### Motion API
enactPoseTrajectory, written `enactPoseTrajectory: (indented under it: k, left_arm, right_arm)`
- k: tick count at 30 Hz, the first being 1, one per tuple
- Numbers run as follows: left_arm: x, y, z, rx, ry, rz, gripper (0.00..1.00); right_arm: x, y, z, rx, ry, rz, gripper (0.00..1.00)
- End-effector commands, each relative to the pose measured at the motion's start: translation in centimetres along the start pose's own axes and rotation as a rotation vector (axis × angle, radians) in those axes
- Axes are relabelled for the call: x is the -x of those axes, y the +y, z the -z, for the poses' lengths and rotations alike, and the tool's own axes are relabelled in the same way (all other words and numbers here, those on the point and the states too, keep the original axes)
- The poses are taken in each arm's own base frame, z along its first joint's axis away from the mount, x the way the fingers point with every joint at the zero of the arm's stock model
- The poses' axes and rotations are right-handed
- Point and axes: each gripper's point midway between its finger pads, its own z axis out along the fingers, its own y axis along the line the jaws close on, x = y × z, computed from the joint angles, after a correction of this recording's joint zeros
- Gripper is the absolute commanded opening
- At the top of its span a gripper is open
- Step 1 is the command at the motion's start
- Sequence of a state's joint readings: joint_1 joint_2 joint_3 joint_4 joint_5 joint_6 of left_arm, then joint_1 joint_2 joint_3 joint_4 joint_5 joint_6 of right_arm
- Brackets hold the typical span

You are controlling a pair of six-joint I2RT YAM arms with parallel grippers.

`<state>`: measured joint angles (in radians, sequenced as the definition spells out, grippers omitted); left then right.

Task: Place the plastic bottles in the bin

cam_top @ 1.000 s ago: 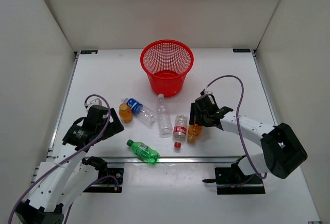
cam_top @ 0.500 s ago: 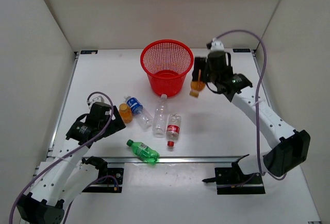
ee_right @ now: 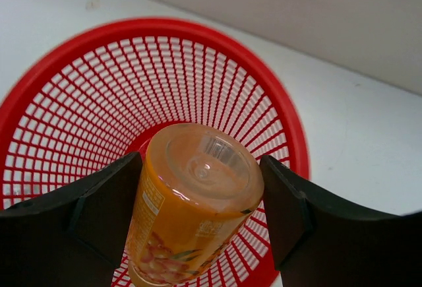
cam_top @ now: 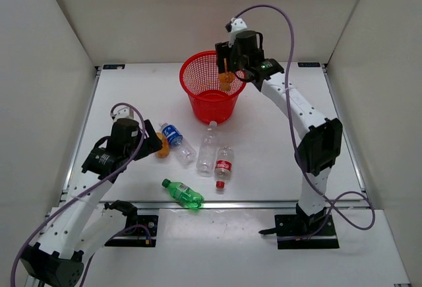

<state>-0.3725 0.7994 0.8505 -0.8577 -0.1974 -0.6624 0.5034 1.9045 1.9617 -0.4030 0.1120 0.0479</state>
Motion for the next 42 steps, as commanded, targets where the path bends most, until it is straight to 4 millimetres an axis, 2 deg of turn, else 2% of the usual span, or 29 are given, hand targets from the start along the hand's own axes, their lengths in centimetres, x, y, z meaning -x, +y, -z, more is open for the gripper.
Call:
enactPoseTrajectory:
  k: [1,2,3,6,7,9,10,12,13,15,17,18,19,20,21,22,24,25,27,29,30,31,32,34,38,40,41,42]
  left_arm:
    - [1.1,-0.3,-0.7,-0.004,-0.043,-0.012,0.99]
    - [1.4,-0.2,-0.7,0.004,-0.056,-0.012,0.99]
    - [1.3,-0.1,-1.1,0.014,-0.051,-0.022,0.99]
    - [1.0,0.2,-2.2,0.027,-0.031,-0.043,0.99]
    - [0.6,0.4,-2.6,0.039,-0.014,-0.051,0.98]
    - [0.3,0.5,-3.6,0.042,-0.011,-0.050,0.98]
    - [0.1,0.2,-4.0,0.034,0.002,-0.043,0.99]
    - [-0.2,-0.1,-5.1,0.014,0.015,-0.028,0.99]
    - [-0.5,0.2,-5.6,0.033,0.029,-0.029,0.99]
    - [-0.5,0.4,-6.4,0.055,0.034,-0.033,0.99]
    - [-0.9,0.6,-7.4,0.072,0.054,-0.052,0.99]
    - [-0.8,0.3,-7.8,0.063,0.048,-0.055,0.99]
    - [-0.9,0.6,-8.3,0.072,0.053,-0.053,0.99]
    - [-1.2,0.4,-8.8,0.071,0.062,-0.058,0.98]
    - [-1.3,0.5,-9.3,0.080,0.067,-0.060,0.98]
    - [-1.3,0.4,-9.5,0.077,0.065,-0.070,0.99]
    - [-1.5,0.7,-10.4,0.108,0.058,-0.076,0.99]
    - [-1.7,1.1,-10.9,0.114,0.052,-0.077,0.98]
    - [-1.5,1.2,-11.6,0.110,0.043,-0.079,0.98]
    - [-1.8,1.4,-12.1,0.116,0.038,-0.083,0.99]
    - [-1.6,1.4,-12.3,0.119,0.031,-0.082,0.98]
    - [-1.7,1.5,-12.6,0.130,0.031,-0.090,0.97]
    - [-1.7,1.2,-12.7,0.120,0.025,-0.086,0.94]
    - [-2.0,1.2,-13.2,0.119,0.039,-0.087,0.87]
    - [-1.8,1.2,-13.3,0.135,0.037,-0.110,0.59]
    - [-1.2,1.5,-12.7,0.143,0.024,-0.112,0.53]
    - [-1.0,1.9,-12.2,0.163,0.015,-0.104,0.51]
    - [-0.6,2.2,-11.5,0.179,0.012,-0.108,0.52]
  right_arm:
    - [2.4,1.4,0.3,0.098,-0.067,0.006,0.56]
    - [2.7,1.8,0.3,0.136,-0.078,0.015,0.67]
    - [2.3,2.5,0.0,0.151,-0.069,0.015,0.73]
    - [3.4,2.2,1.1,0.175,-0.079,-0.004,0.99]
    - [3.6,2.2,1.3,0.178,-0.083,-0.009,0.99]
    - [4.9,2.6,3.0,0.230,-0.108,-0.008,0.99]
    - [4.8,2.2,3.3,0.232,-0.099,-0.012,0.99]
    - [5.8,2.4,5.4,0.254,-0.105,-0.016,0.99]
    - [5.2,1.8,5.7,0.248,-0.079,-0.024,0.99]
    - [5.7,1.1,8.1,0.235,-0.080,-0.034,0.99]
    - [3.3,0.2,9.2,0.200,-0.023,-0.033,0.99]
    - [3.8,-0.6,11.1,0.168,-0.042,-0.037,0.99]
    - [1.9,-1.0,11.2,0.146,-0.008,-0.045,0.99]
    - [0.6,-1.3,12.3,0.127,0.010,-0.048,1.00]
    - [1.3,-2.2,14.0,0.099,-0.025,-0.071,1.00]
    - [0.0,-2.6,15.0,0.085,-0.013,-0.091,0.99]
    - [-3.0,-3.8,15.9,0.055,0.033,-0.131,0.99]
    - [-2.9,-4.6,17.3,0.037,0.015,-0.157,1.00]
    - [-5.4,-6.6,18.2,-0.022,0.070,-0.202,0.99]
    - [-6.2,-7.6,19.6,-0.059,0.076,-0.230,0.99]
    - [-7.6,-8.2,19.5,-0.081,0.108,-0.250,0.99]
    - [-7.9,-8.8,20.1,-0.107,0.105,-0.254,0.99]
    - [-7.7,-8.7,20.8,-0.107,0.089,-0.263,0.99]
    - [-8.9,-9.5,21.4,-0.132,0.101,-0.293,0.98]
    - [-10.4,-10.8,22.7,-0.164,0.108,-0.349,0.98]
    - [-11.9,-11.2,22.9,-0.178,0.134,-0.370,0.98]
    - [-11.9,-11.3,23.2,-0.181,0.130,-0.376,0.98]
    - [-13.3,-11.3,23.5,-0.190,0.155,-0.393,0.98]
